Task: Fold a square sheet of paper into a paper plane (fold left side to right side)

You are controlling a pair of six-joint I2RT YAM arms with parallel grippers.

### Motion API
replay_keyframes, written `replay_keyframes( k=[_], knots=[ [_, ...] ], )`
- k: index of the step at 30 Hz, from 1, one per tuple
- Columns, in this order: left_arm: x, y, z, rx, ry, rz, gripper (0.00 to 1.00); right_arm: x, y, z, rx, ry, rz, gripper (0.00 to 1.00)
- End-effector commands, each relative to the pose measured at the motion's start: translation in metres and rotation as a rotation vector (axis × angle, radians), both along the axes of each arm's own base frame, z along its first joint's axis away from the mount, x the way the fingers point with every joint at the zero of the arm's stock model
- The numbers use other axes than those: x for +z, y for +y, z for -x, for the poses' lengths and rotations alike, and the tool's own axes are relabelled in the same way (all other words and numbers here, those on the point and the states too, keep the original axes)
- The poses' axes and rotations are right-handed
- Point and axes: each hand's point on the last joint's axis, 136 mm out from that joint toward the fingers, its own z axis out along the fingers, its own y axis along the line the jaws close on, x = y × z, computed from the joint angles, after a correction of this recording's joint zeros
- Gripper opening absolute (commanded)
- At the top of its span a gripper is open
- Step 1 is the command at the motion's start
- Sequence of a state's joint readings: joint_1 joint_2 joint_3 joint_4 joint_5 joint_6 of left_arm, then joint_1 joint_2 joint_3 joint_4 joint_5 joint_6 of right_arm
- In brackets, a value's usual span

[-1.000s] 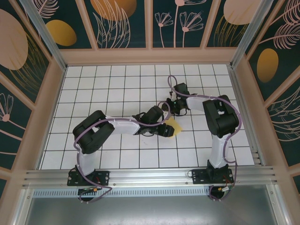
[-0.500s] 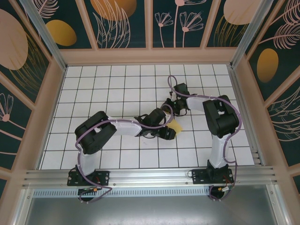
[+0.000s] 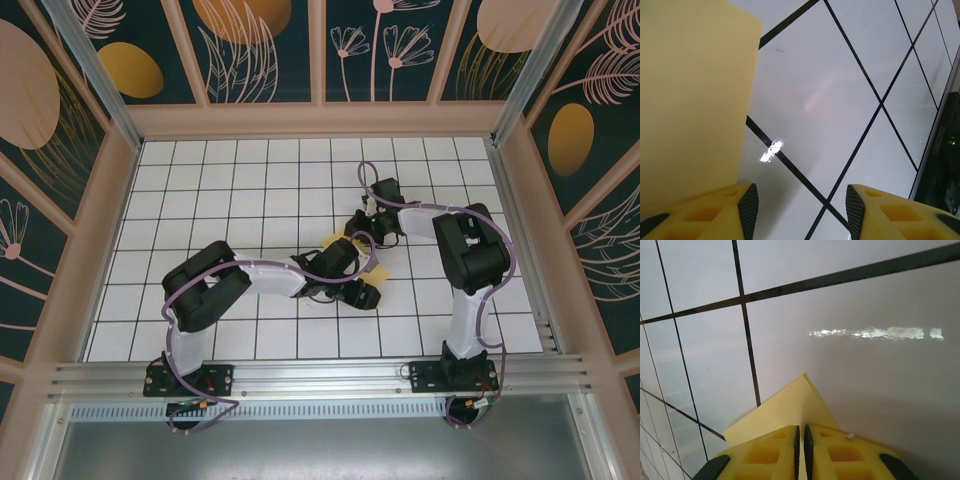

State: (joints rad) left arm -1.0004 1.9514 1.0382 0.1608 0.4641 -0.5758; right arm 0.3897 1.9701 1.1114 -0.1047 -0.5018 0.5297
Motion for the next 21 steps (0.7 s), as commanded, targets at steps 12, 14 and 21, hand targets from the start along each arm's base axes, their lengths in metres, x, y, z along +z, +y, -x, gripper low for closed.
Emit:
replay_keyframes(
  k=[12,14,21],
  knots=[
    [0.092,0.038,-0.021,0.084,-0.085,0.233,0.58,0.036,0.014,0.011,0.021,-0.021,-0.06,0.21],
    [0.102,0.056,-0.039,0.158,-0.106,0.244,0.59,0.051,0.009,0.006,0.013,-0.061,-0.05,0.27],
    [0.089,0.109,-0.099,0.453,-0.115,0.146,0.64,0.059,-0.036,0.023,-0.026,-0.11,0.101,0.53]
  ],
)
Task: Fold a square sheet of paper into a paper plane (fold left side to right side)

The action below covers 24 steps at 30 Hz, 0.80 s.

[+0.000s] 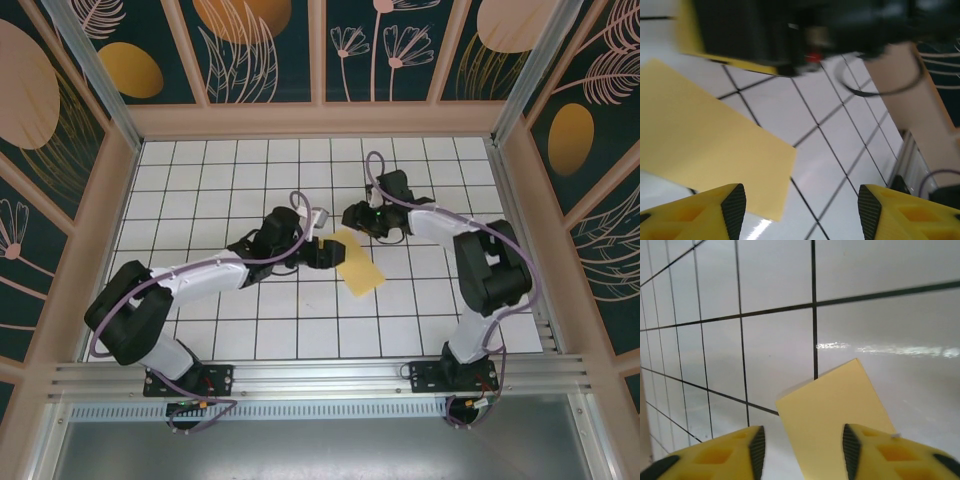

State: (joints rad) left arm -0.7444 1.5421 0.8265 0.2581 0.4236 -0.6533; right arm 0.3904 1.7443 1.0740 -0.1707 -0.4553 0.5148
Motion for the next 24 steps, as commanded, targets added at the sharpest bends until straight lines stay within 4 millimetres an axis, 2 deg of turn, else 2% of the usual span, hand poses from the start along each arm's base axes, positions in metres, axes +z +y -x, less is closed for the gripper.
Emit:
replay_keyframes(
  k=[1,6,10,12,18,20,24],
  knots=[
    [-0.024,0.024,-0.02,0.148,0.068,-0.056,0.65,-0.015,-0.032,0.025,-0.02,0.038,0.121,0.56],
    [-0.049,0.03,-0.044,0.255,0.16,-0.098,0.64,-0.032,-0.046,0.06,-0.023,0.095,0.138,0.6],
    [-0.075,0.029,-0.053,0.284,0.207,-0.156,0.62,-0.042,-0.055,0.082,-0.034,0.144,0.148,0.62],
    [-0.081,0.026,-0.056,0.283,0.223,-0.161,0.62,-0.048,-0.057,0.094,-0.031,0.175,0.159,0.63],
    [-0.105,0.024,-0.059,0.292,0.278,-0.193,0.62,-0.063,-0.059,0.116,-0.03,0.242,0.188,0.63],
    [-0.1,0.016,-0.065,0.277,0.272,-0.176,0.62,-0.064,-0.056,0.12,-0.021,0.254,0.182,0.63],
    [-0.108,0.011,-0.07,0.263,0.283,-0.193,0.61,-0.066,-0.047,0.128,-0.002,0.276,0.174,0.63]
  ],
)
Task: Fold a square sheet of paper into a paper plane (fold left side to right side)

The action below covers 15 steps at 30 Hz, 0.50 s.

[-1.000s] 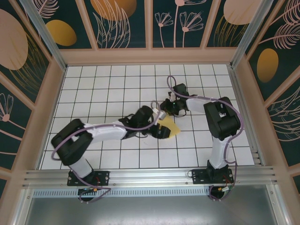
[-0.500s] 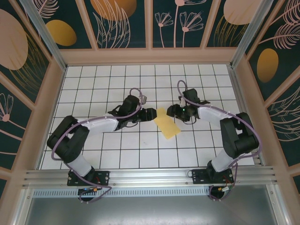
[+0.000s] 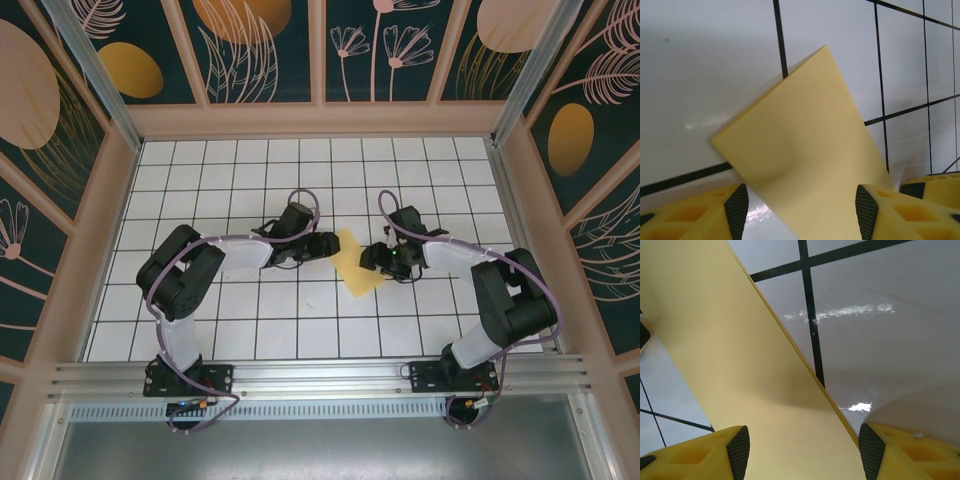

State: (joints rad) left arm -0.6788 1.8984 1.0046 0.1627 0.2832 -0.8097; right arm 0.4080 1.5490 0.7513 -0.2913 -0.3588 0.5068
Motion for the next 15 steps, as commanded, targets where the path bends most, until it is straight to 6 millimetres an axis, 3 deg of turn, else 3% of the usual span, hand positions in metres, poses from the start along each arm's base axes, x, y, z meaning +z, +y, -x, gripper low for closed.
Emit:
replay_keyframes(
  k=[1,8,15],
  knots=[
    [-0.003,-0.004,-0.008,-0.006,0.018,0.001,0.61,-0.007,0.008,0.028,0.02,0.089,-0.01,0.63],
    [-0.007,-0.005,-0.026,-0.008,0.008,-0.027,0.61,0.0,0.038,0.04,0.054,0.095,-0.085,0.63],
    [0.007,0.003,-0.046,-0.003,-0.03,-0.03,0.62,0.006,0.055,0.041,0.047,0.07,-0.143,0.63]
  ],
)
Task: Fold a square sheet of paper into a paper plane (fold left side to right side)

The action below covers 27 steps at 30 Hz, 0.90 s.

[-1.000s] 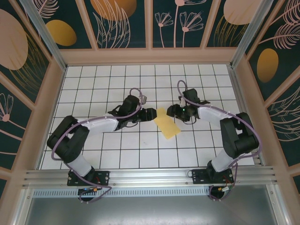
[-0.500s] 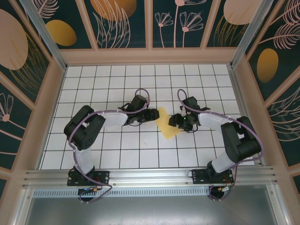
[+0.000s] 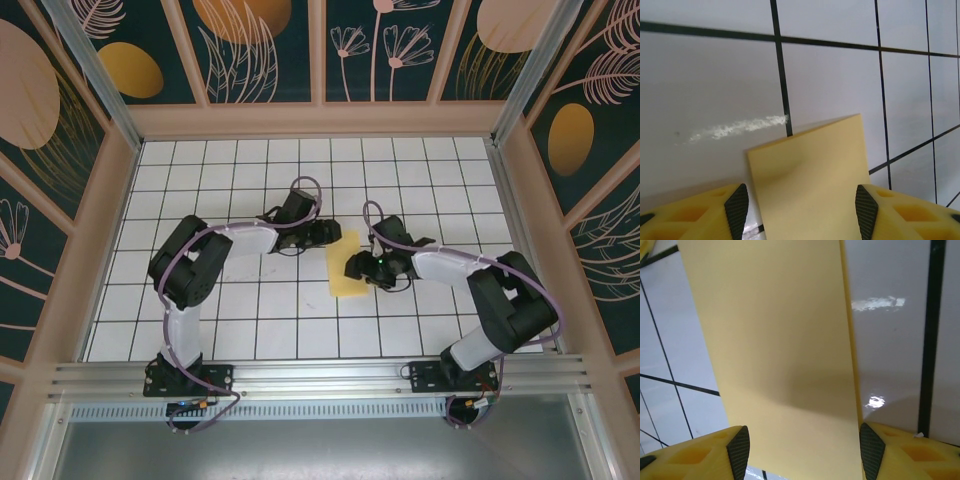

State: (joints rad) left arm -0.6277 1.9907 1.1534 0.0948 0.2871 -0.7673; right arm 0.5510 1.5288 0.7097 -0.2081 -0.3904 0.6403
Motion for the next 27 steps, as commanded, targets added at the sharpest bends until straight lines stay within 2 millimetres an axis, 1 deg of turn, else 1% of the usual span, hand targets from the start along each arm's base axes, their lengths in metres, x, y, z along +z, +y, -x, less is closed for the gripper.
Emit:
replay_keyframes(
  k=[1,5,7,9,10,11,13,15,17,18,19,20,23,25,27],
  knots=[
    [0.008,0.002,-0.007,-0.026,-0.018,-0.01,0.62,0.004,0.013,0.013,0.004,0.04,-0.072,0.63],
    [0.022,0.008,-0.015,-0.03,-0.051,-0.008,0.63,0.008,0.019,0.012,0.008,0.032,-0.12,0.63],
    [0.031,0.011,-0.016,-0.031,-0.071,-0.007,0.63,0.01,0.017,0.01,-0.001,0.025,-0.127,0.63],
    [0.04,0.013,-0.013,-0.041,-0.088,-0.003,0.63,0.012,0.014,0.007,-0.01,0.01,-0.13,0.63],
    [0.043,0.014,-0.01,-0.045,-0.087,0.004,0.62,0.013,0.014,0.008,-0.004,0.005,-0.136,0.63],
    [0.045,0.015,-0.006,-0.05,-0.084,0.011,0.61,0.014,0.008,0.0,-0.033,-0.004,-0.15,0.63],
    [0.045,0.017,0.004,-0.054,-0.067,0.028,0.6,0.017,0.005,-0.005,-0.052,-0.008,-0.195,0.63],
    [0.045,0.023,0.014,-0.05,-0.063,0.038,0.59,0.021,0.008,-0.008,-0.059,-0.01,-0.241,0.62],
    [0.05,0.028,0.022,-0.051,-0.088,0.056,0.58,0.024,0.01,-0.012,-0.056,-0.021,-0.26,0.62],
    [0.054,0.031,0.026,-0.051,-0.106,0.067,0.58,0.025,0.011,-0.014,-0.057,-0.024,-0.264,0.62],
    [0.049,0.034,0.032,-0.055,-0.103,0.059,0.58,0.025,0.011,-0.016,-0.059,-0.023,-0.266,0.62],
    [0.061,0.037,0.037,-0.062,-0.139,0.076,0.58,0.024,0.011,-0.018,-0.06,-0.023,-0.265,0.62],
    [0.068,0.045,0.047,-0.078,-0.182,0.074,0.58,0.018,0.007,-0.022,-0.071,-0.015,-0.243,0.62],
    [0.069,0.05,0.054,-0.09,-0.195,0.065,0.58,0.015,0.002,-0.024,-0.079,-0.018,-0.205,0.62],
    [0.065,0.05,0.063,-0.116,-0.172,0.071,0.57,0.018,0.001,-0.027,-0.076,-0.033,-0.206,0.62]
  ],
)
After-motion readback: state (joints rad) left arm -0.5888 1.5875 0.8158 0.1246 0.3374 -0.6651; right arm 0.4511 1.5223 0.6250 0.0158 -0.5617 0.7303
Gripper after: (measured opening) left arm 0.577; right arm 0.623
